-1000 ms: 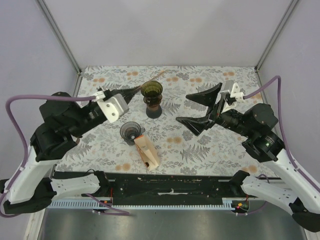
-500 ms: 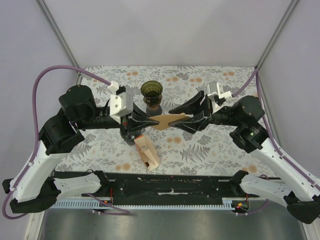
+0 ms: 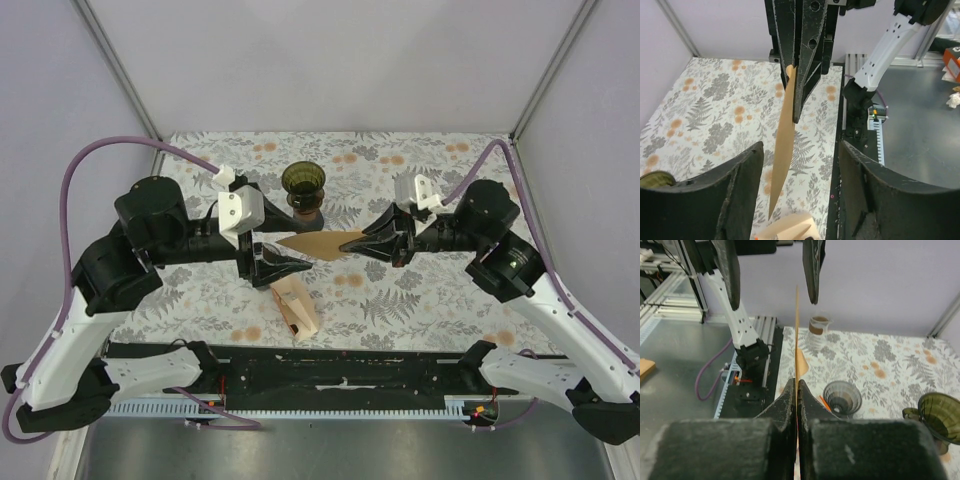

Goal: Place the coffee filter in the dripper
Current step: Pick up the coffee filter from the coffee filter holder.

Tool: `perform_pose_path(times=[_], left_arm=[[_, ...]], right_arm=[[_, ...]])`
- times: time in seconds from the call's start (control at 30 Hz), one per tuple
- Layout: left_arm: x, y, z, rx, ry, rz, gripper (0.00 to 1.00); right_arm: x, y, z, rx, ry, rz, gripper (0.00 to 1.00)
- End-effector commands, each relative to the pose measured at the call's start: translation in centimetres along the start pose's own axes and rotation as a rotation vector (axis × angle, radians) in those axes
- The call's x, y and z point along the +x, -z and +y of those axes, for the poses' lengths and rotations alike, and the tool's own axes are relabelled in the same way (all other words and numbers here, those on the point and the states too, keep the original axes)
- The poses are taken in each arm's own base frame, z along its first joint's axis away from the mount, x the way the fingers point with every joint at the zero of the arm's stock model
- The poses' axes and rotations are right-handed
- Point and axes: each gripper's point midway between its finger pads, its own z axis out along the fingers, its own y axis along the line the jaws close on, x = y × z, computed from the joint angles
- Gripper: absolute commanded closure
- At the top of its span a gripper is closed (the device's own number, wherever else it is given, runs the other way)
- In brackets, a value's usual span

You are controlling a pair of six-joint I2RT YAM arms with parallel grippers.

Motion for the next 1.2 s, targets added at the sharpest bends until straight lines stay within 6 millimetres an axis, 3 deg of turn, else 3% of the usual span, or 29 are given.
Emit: perform_pose_path(times=[0.0,0.1,0.37,0.5,0.57,0.67,0.7,0.73,0.77,0.8,0.9,1.0,1.1,1.17], left_arm=[[1.0,1.0,1.1,-0.069,-0.071,0.05,0.3],[3.0,0.5,2.4,-0.113,-0.077,0.122,0.3],[7.5,0.1,1.3,-0.009,-0.096,0.265,0.37],[8.6,0.3,1.2,0.001,-0.114,0.29,0.43],[8.7,0.2,1.3,0.004,-0.118,0.295,0.55],[8.7,0.1,1.6,-0.003,-0.139,0.3,0.91],[8.6,0.1,1.9,-0.017,-0.15,0.302,0.98],[8.6,0.2,2.3,-0.038,-0.161,0.304,0.98],[8.4,0.3,2.9,-0.07,-0.177,0.304,0.98],[8.2,0.5,3.7,-0.112,-0.204,0.306,0.98],[6.5,1.9,7.1,-0.301,-0.343,0.282,0.98],[4.2,4.2,11.2,-0.552,-0.546,0.257,0.98],[1.7,6.9,14.1,-0.792,-0.799,0.22,0.98],[0.1,8.2,14.9,-0.918,-1.003,0.197,0.98]], right_arm=[[4.5,0.4,-0.1,-0.004,-0.004,0.239,1.0],[5.0,-0.9,0.5,-0.041,0.03,0.305,1.0],[3.9,-2.4,0.7,-0.074,0.11,0.281,1.0],[3.6,-2.5,0.6,-0.077,0.139,0.266,1.0],[3.6,-2.7,0.6,-0.083,0.143,0.264,1.0],[3.6,-2.8,0.4,-0.08,0.143,0.264,1.0],[3.4,-2.9,0.3,-0.073,0.143,0.262,1.0],[3.4,-2.8,-0.1,-0.045,0.14,0.262,1.0],[3.1,-2.6,-0.7,-0.001,0.139,0.26,0.91],[2.7,-2.4,-1.3,0.049,0.132,0.249,0.7],[1.5,-1.1,-3.5,0.235,0.097,0.221,0.4],[-0.2,1.0,-5.0,0.4,0.014,0.145,0.27],[-1.6,2.3,-6.5,0.559,-0.19,-0.004,0.25],[-1.6,2.0,-6.8,0.592,-0.33,-0.074,0.25]])
